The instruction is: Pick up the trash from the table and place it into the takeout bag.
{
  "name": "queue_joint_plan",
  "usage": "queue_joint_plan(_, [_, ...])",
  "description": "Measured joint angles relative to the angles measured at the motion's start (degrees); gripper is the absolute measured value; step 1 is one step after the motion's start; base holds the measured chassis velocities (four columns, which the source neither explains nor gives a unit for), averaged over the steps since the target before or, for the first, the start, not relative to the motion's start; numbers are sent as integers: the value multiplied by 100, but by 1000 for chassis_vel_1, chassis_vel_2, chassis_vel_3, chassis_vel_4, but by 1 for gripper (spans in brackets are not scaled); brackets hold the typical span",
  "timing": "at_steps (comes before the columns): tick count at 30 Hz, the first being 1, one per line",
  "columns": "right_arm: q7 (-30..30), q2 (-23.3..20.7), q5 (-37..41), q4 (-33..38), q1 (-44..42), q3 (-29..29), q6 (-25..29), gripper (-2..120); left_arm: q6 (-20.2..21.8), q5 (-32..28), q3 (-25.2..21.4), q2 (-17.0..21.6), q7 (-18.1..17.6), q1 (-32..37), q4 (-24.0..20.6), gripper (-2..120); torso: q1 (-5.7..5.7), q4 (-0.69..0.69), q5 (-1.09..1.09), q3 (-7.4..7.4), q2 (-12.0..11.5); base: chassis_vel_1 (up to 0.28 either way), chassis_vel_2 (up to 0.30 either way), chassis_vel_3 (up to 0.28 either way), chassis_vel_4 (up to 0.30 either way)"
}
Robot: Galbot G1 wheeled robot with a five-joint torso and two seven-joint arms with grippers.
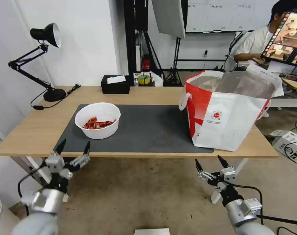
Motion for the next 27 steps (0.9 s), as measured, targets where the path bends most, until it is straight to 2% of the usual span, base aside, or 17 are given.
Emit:
queue_joint_plan(1, [0,0,1,0,0,0,-1,100,89,-166,67,184,-70,-195,69,100,0,0,-1,0,0,0,0,0,0])
queue_joint_plan(2, [0,0,1,0,0,0,-1,100,89,-166,67,184,-70,-195,69,100,0,0,-1,0,0,0,0,0,0])
queue_joint_plan(5, [-1,-2,1,1,1,0,-1,100,365,-724,376,825,-243,-969,362,100,0,0,0,0,0,0,0,0,0])
queue_joint_plan(6, [-1,-2,1,1,1,0,-1,100,365,-724,376,825,-243,-969,362,100,0,0,0,0,0,0,0,0,0])
queue_joint_plan(8, [-2,-2,1,2,2,0,-1,100,529,-1049,678,1183,-268,-1506,589,100,1,0,0,1,0,0,0,0,0])
queue_joint_plan(9, [-2,-2,1,2,2,0,-1,100,529,-1049,678,1183,-268,-1506,589,100,1,0,0,1,0,0,0,0,0])
queue_joint_plan(12, [-2,-2,1,3,3,0,-1,100,818,-1516,1146,1519,-253,-2248,876,100,1,-2,-1,1,0,0,0,0,0])
queue_joint_plan(18, [-4,-3,2,5,5,1,-2,100,1262,-1831,1218,1723,-177,-2613,1131,100,1,2,0,0,0,0,0,0,0])
queue_joint_plan(21, [-5,-3,2,6,5,0,-2,100,1838,-2041,1289,1901,-22,-2896,1325,100,1,0,-1,0,0,0,0,0,0])
queue_joint_plan(22, [-5,-3,2,6,5,0,-2,100,1838,-2041,1289,1901,-22,-2896,1325,100,1,0,-1,0,0,0,0,0,0])
queue_joint_plan(24, [-6,-3,2,7,5,1,-2,100,2307,-2248,1290,2018,57,-3013,1395,100,1,0,1,0,0,0,0,0,0])
queue_joint_plan(25, [-6,-3,2,7,5,1,-2,100,2307,-2248,1290,2018,57,-3013,1395,100,1,0,1,0,0,0,0,0,0])
queue_joint_plan(27, [-7,-4,2,7,5,1,-2,100,3004,-2470,1355,2101,73,-3246,1518,100,0,1,0,0,0,0,0,0,0])
